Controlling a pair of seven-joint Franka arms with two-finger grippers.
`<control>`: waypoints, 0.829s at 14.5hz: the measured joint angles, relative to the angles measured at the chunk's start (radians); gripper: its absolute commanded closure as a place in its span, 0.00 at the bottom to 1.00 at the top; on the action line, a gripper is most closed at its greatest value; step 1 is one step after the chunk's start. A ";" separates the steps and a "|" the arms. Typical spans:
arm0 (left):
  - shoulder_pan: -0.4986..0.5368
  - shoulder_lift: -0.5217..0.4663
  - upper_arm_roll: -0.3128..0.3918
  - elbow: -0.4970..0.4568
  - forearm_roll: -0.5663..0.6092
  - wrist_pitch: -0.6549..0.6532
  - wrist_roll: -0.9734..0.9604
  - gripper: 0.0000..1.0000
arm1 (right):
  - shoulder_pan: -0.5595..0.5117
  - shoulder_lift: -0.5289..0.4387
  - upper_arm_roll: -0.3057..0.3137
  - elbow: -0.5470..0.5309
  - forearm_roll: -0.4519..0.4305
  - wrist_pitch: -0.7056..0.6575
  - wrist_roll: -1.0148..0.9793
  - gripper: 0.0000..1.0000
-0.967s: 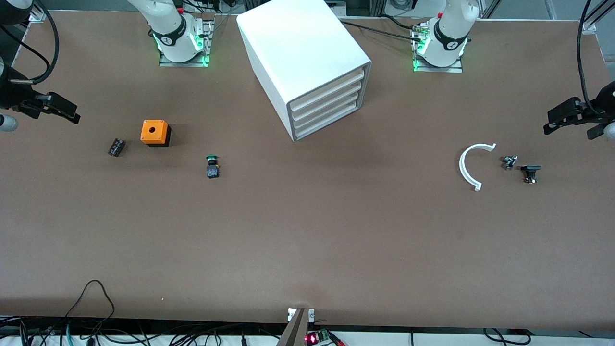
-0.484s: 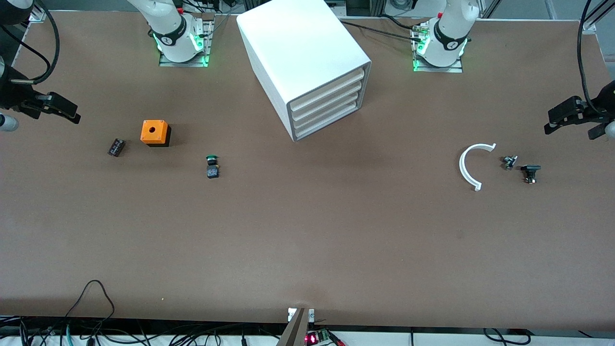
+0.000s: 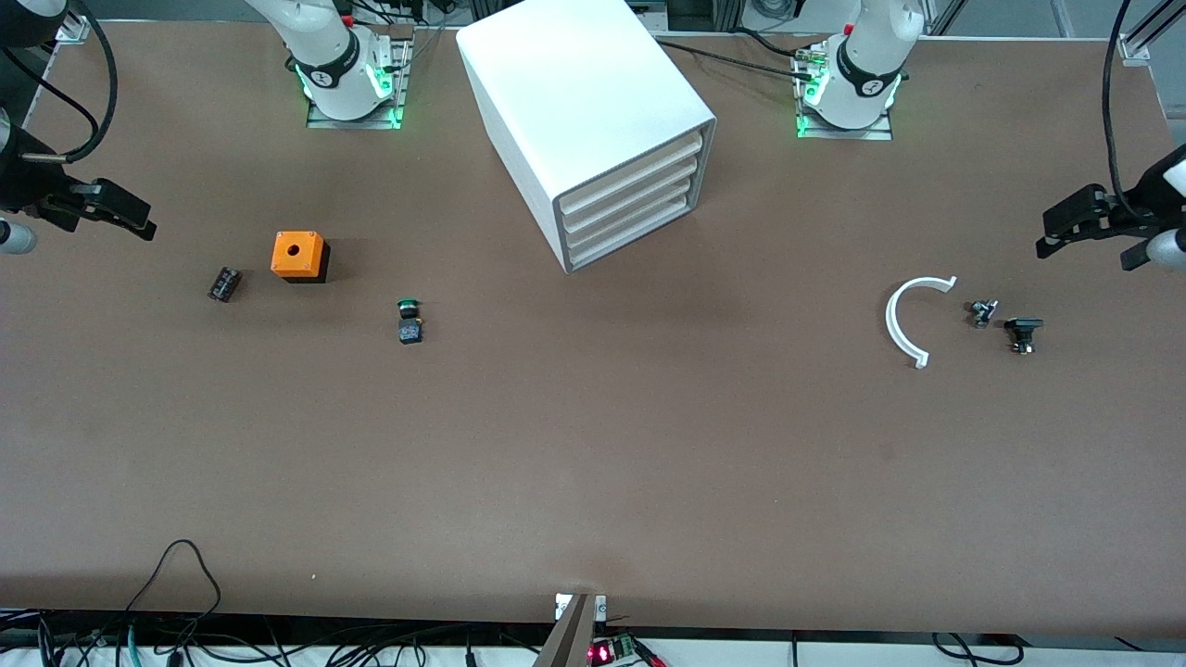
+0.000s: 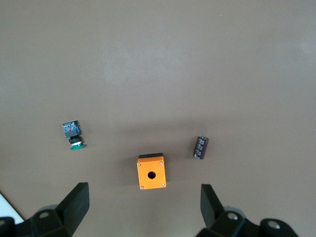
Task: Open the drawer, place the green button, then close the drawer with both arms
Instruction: 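Reach the right gripper toward the green button while the left gripper moves inward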
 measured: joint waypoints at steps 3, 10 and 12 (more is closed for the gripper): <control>-0.003 0.022 -0.034 0.000 0.000 -0.002 -0.001 0.00 | 0.013 0.017 0.003 -0.001 0.001 0.002 -0.006 0.00; -0.018 0.068 -0.072 -0.015 -0.026 -0.008 -0.006 0.00 | 0.098 0.101 0.007 -0.002 0.013 0.034 -0.005 0.00; -0.037 0.108 -0.087 -0.028 -0.027 -0.010 -0.007 0.00 | 0.115 0.142 0.007 -0.003 0.013 0.058 -0.004 0.00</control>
